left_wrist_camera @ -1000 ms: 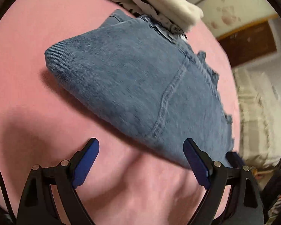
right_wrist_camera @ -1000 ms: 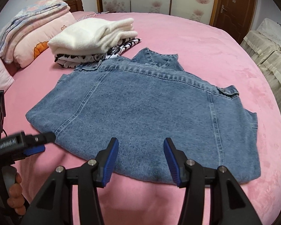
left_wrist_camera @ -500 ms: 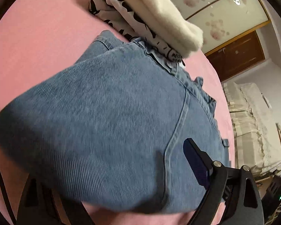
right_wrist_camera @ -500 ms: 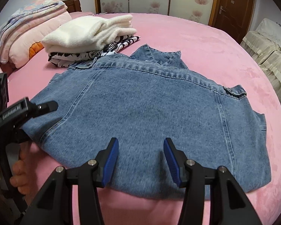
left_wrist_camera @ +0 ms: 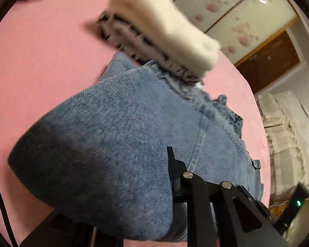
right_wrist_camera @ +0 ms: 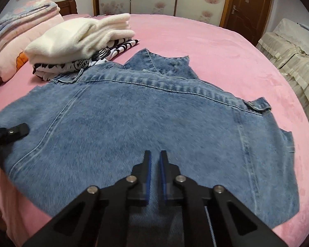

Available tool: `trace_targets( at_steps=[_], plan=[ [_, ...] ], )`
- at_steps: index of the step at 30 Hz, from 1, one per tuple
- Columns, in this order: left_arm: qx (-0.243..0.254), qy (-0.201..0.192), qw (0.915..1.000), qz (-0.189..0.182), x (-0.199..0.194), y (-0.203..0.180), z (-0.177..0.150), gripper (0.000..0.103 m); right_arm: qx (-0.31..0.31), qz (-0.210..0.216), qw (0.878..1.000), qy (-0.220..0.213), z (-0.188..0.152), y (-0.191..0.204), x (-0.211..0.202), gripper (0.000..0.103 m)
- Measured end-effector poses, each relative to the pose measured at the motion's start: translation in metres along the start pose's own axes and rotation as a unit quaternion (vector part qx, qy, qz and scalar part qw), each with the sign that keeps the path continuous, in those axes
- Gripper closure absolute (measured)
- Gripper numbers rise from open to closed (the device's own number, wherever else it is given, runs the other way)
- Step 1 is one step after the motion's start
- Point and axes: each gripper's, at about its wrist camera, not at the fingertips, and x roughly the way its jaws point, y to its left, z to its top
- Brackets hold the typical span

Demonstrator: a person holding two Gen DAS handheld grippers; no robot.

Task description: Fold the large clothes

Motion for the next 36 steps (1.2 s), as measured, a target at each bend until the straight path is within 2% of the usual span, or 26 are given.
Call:
trace_targets(
  at_steps=[2, 7, 12, 16, 19, 22, 26, 28, 31, 32, 33, 34, 36],
  plan=[
    [0.024, -0.015, 0.9996, 0.005, -0.011, -0.015, -0.001, 0.094, -0.004, 0.01, 1.0, 0.003, 0.001, 0.005, 0.008, 0.101],
    [0.097, -0.044, 0.9943, 0.007, -0.034, -0.063, -0.005, 0.094, -0.003, 0.03, 0.999, 0.024, -0.006, 0.007, 0.03, 0.103],
    [0.182, -0.068, 0.981, -0.004, -0.049, -0.119, -0.016, 0.094, 0.018, 0.082, 0.996, 0.039, -0.005, -0.008, 0.033, 0.103],
    [0.233, -0.074, 0.9691, -0.032, -0.052, -0.165, -0.024, 0.094, 0.072, 0.148, 0.985, 0.057, -0.004, -0.036, 0.03, 0.103],
    [0.285, -0.071, 0.954, -0.061, -0.048, -0.206, -0.038, 0.094, 0.121, 0.16, 0.978, 0.051, -0.008, -0.068, 0.015, 0.103],
    [0.325, -0.054, 0.9394, -0.096, -0.035, -0.244, -0.06, 0.094, 0.165, 0.142, 0.976, 0.032, -0.019, -0.112, -0.01, 0.103],
    [0.377, -0.027, 0.914, -0.148, -0.009, -0.29, -0.101, 0.094, 0.213, 0.065, 0.975, 0.009, -0.048, -0.187, -0.043, 0.103],
    [0.416, -0.008, 0.8945, -0.164, 0.008, -0.311, -0.131, 0.094, 0.234, 0.018, 0.972, 0.012, -0.068, -0.223, -0.056, 0.103],
    [0.468, 0.038, 0.8674, -0.164, 0.042, -0.33, -0.18, 0.094, 0.256, -0.027, 0.966, 0.028, -0.098, -0.259, -0.066, 0.103],
    [0.487, 0.056, 0.8577, -0.155, 0.054, -0.332, -0.196, 0.094, 0.261, -0.039, 0.964, 0.036, -0.108, -0.267, -0.067, 0.103],
    [0.513, 0.076, 0.8446, -0.133, 0.069, -0.333, -0.215, 0.094, 0.269, -0.049, 0.961, 0.044, -0.118, -0.275, -0.068, 0.103],
    [0.528, 0.082, 0.8371, -0.119, 0.078, -0.332, -0.226, 0.093, 0.273, -0.053, 0.959, 0.05, -0.124, -0.278, -0.069, 0.103],
    [0.543, 0.081, 0.8279, -0.113, 0.088, -0.328, -0.234, 0.09, 0.278, -0.061, 0.957, 0.055, -0.135, -0.283, -0.071, 0.103]
  ],
)
